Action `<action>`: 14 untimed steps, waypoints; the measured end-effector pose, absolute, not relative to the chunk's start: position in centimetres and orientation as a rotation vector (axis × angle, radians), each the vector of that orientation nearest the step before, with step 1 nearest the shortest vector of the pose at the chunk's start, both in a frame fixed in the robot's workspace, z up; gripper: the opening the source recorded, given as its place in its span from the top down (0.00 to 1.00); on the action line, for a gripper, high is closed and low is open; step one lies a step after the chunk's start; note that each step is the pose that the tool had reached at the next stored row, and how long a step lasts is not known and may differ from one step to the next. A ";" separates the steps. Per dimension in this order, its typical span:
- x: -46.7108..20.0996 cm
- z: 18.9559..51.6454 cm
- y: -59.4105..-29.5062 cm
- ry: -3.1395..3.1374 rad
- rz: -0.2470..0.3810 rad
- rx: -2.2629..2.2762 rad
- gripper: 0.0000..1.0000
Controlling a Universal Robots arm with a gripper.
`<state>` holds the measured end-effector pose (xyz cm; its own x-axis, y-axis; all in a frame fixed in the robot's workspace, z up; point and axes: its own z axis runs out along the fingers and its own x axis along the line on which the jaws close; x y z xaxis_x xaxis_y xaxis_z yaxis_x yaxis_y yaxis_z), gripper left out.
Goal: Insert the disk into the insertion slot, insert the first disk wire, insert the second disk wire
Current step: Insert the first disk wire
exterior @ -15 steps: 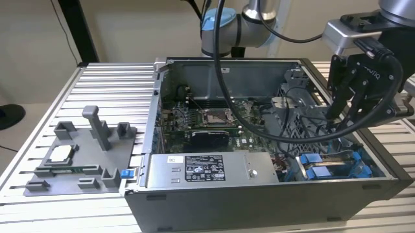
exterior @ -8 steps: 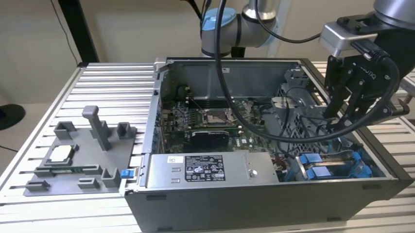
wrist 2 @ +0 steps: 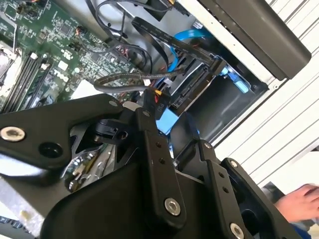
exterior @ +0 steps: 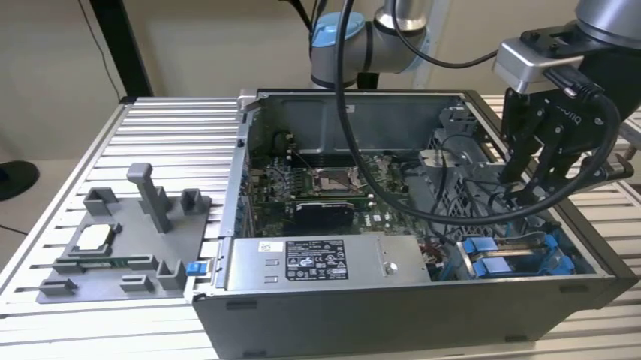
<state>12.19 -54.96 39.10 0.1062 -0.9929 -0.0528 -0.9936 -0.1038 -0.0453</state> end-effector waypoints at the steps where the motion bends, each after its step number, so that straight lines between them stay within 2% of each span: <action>1: 12.2 39.1 -55.0 2.050 0.011 -2.286 0.00; 8: 12.2 38.9 -55.0 2.020 -0.013 -2.290 0.00; 14: 12.2 38.9 -55.0 2.017 -0.009 -2.287 0.00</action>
<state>12.18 -54.96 38.90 0.1265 -0.9904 -0.0564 -0.9898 -0.1223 -0.0731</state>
